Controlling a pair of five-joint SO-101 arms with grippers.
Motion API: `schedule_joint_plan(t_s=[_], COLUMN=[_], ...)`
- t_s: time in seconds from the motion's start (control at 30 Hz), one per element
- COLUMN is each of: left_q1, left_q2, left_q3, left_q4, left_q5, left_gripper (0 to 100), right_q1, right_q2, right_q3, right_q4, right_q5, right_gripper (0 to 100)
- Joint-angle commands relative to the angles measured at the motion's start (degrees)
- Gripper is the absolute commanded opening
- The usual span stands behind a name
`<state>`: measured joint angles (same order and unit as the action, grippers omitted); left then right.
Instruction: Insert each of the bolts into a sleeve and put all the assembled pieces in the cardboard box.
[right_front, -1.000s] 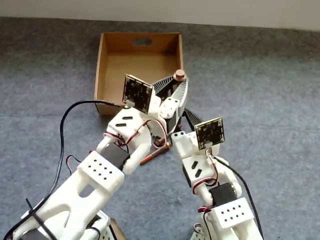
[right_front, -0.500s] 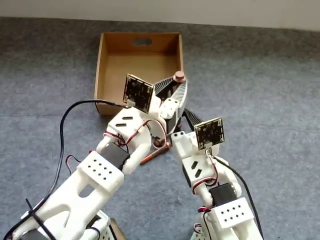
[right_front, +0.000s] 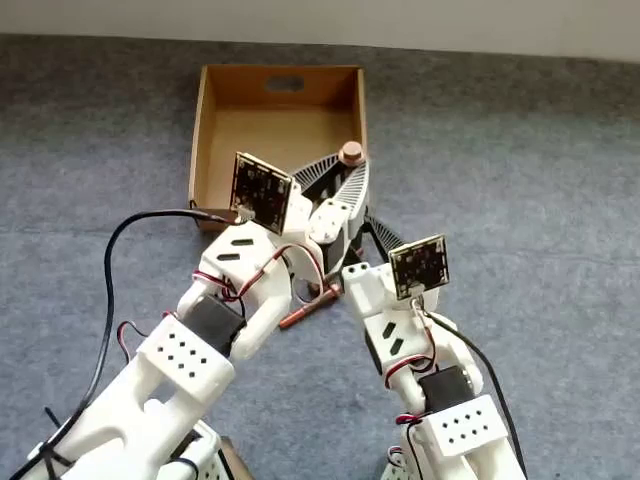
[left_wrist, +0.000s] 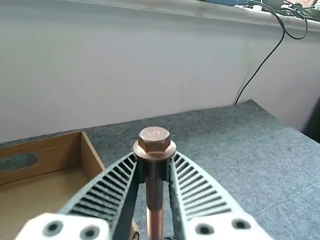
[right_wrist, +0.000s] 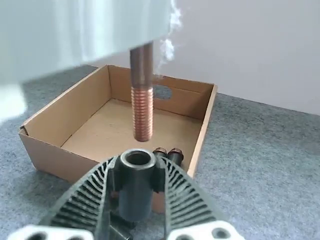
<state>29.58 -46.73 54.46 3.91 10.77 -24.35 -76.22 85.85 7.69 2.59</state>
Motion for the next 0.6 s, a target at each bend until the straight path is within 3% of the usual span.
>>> schedule_joint_plan(t_s=[0.0,0.57], left_q1=[0.92,2.95], left_q2=[0.13,0.48], left_q3=[-1.71,-0.66], left_q4=[-1.05,-1.32], left_q5=[-0.26,-0.18], left_gripper=[1,1], right_q1=[0.75,1.63], right_q2=[-0.84,-0.92], right_q3=[-0.31,0.48], right_q4=[-1.01,-1.27], right_q5=[0.26,0.26], right_gripper=[0.7,0.7])
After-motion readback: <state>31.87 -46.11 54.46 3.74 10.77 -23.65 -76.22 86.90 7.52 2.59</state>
